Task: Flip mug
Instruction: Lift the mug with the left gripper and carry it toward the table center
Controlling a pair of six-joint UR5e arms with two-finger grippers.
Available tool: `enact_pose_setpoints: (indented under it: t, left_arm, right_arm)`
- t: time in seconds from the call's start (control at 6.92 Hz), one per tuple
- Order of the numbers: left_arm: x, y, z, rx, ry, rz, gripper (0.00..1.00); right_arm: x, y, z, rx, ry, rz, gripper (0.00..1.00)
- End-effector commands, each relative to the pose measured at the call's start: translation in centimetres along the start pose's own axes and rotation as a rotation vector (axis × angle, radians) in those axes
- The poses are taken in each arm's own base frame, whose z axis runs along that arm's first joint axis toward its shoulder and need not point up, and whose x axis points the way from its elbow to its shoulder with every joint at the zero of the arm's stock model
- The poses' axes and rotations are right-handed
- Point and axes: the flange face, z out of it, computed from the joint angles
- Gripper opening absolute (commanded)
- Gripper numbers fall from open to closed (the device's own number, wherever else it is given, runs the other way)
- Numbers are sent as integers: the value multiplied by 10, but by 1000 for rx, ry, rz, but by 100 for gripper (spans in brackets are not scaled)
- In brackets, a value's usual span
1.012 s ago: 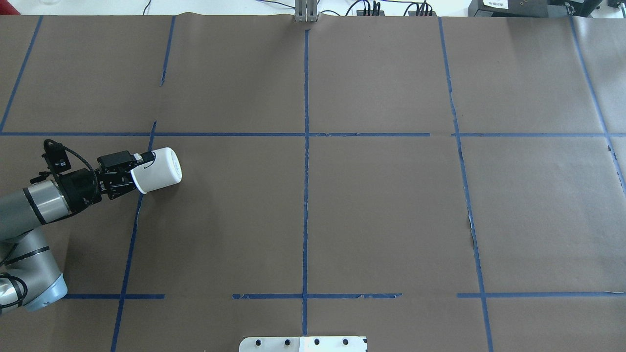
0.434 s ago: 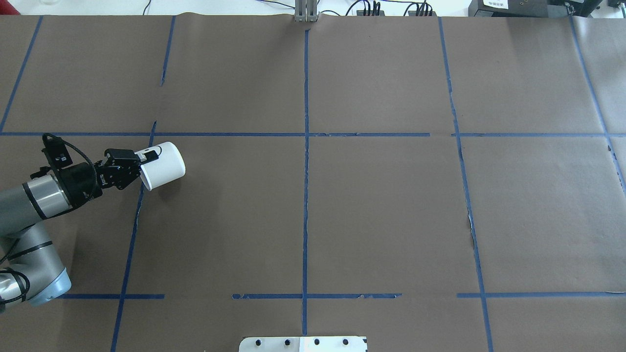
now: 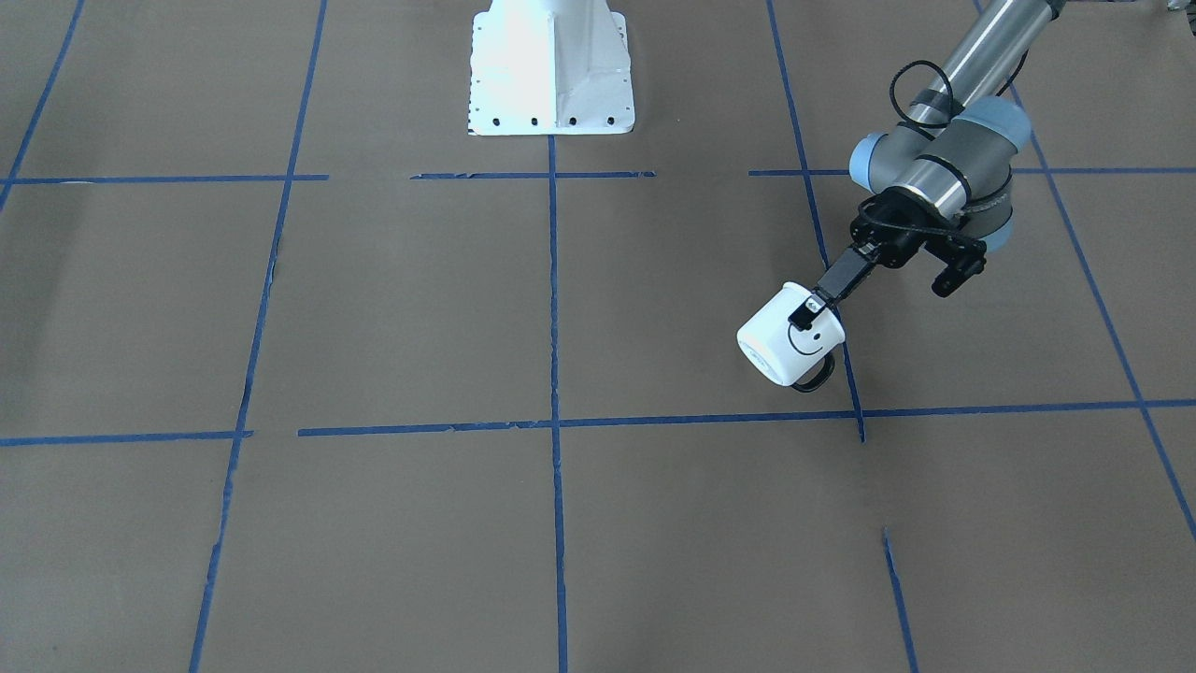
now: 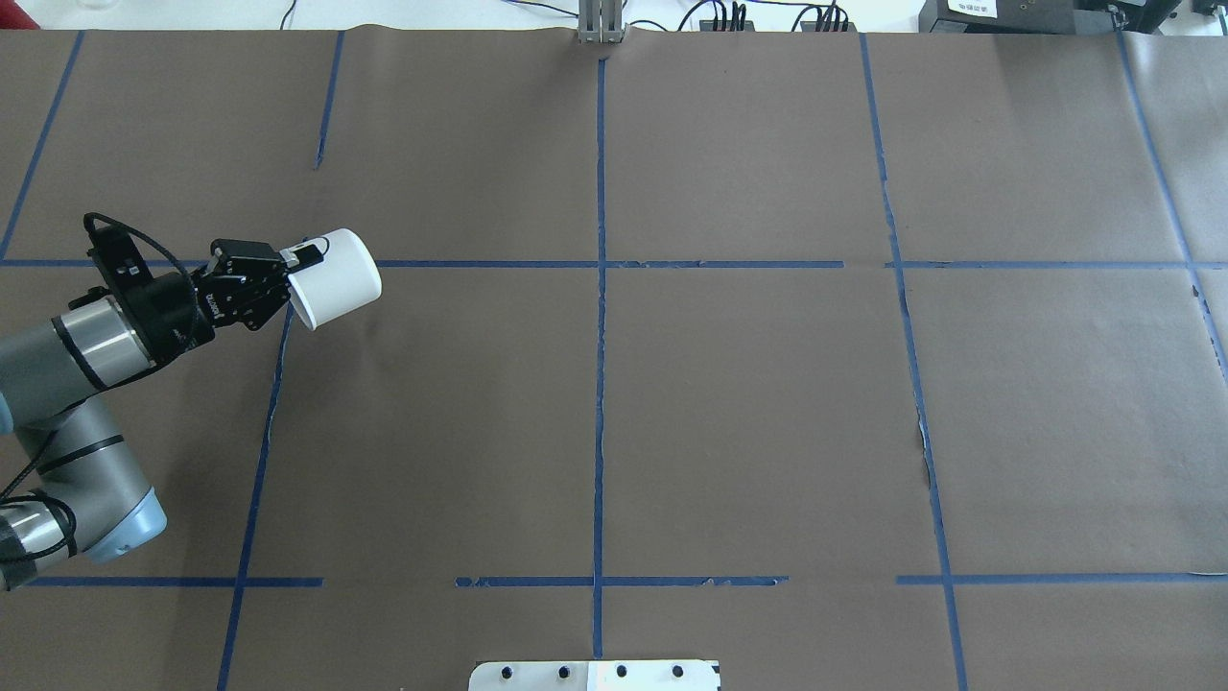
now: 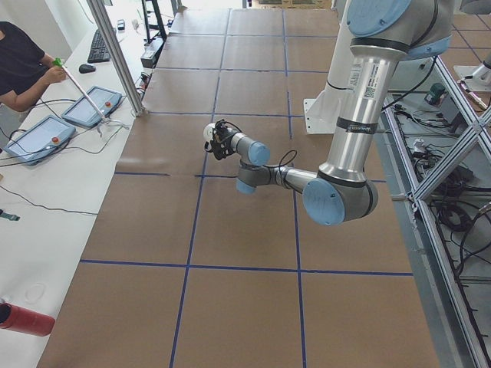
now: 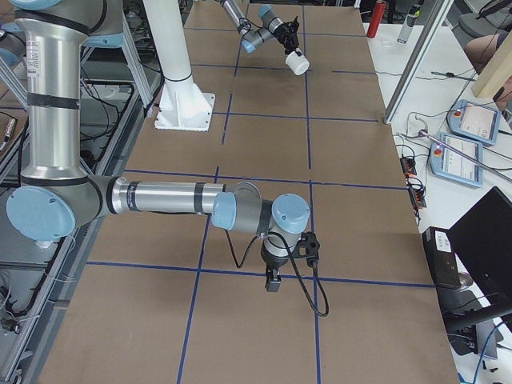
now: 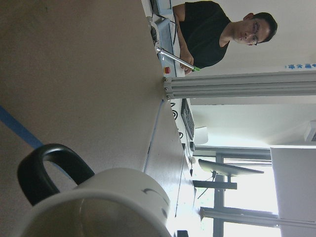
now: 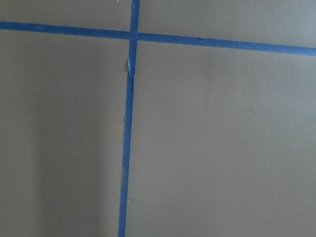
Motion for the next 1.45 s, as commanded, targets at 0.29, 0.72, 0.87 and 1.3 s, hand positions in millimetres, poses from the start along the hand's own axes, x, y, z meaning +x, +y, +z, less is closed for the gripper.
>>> enact_pose_setpoints:
  t: [0.29,0.72,0.87,1.3]
  left_arm:
    - [109,88,125,-6,-455,17,0]
    - [156,130,179,-12,-789,72,0]
    - [161,135,186,11,-852,62,0]
    - [163,180,206,-8,-1005,54,0]
  right_arm:
    - [0,0,0,0,0,0,100]
    - [0,0,0,0,0,0,100]
    - [0,0,0,0,0,0,100]
    - [0,1,0,-1,0,1,100]
